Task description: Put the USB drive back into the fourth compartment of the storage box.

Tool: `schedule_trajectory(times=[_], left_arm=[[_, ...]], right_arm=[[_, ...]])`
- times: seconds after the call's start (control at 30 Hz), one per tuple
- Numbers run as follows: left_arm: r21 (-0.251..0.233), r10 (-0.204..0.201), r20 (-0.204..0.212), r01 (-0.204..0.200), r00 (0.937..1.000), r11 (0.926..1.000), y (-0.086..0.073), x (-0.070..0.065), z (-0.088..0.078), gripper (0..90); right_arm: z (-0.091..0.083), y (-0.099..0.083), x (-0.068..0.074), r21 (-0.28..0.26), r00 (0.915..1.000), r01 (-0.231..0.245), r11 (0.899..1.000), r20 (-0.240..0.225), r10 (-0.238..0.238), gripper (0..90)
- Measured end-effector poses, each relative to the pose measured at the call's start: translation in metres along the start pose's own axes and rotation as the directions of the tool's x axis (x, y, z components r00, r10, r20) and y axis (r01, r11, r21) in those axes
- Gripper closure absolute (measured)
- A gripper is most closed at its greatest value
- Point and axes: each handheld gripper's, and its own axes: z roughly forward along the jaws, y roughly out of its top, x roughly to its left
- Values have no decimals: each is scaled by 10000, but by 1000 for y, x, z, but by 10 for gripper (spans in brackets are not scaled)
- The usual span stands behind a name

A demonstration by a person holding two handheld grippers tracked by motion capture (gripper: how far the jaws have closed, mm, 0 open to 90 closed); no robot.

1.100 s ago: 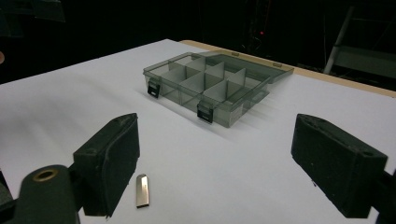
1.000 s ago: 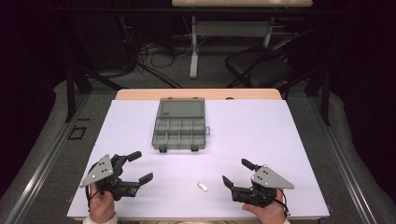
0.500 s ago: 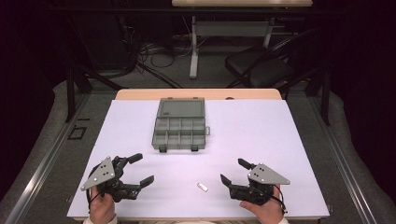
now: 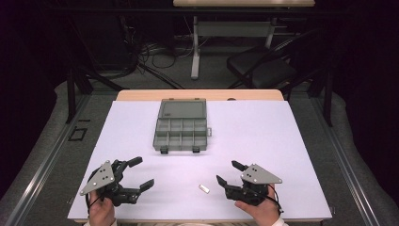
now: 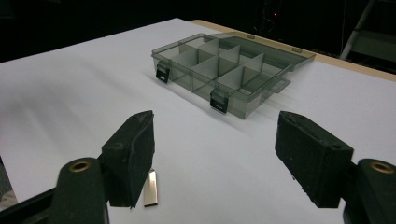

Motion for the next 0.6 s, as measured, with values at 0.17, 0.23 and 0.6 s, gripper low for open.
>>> schedule_trajectory(times=[0.17, 0.23, 0.6], left_arm=[[50, 29, -7, -29, 10000, 10000, 0, 0, 0, 156], [58, 23, -22, -23, 10000, 10000, 0, 1, 0, 156], [77, 5, -6, -5, 10000, 10000, -1, 1, 1, 156]], right_arm=[[7, 4, 4, 8, 9995, 147, 9999, -262, -147, 313], [10, 5, 6, 36, 9992, 190, 9998, -348, -189, 321], [30, 13, 12, 271, 9945, 325, 9991, -1006, -296, 335]])
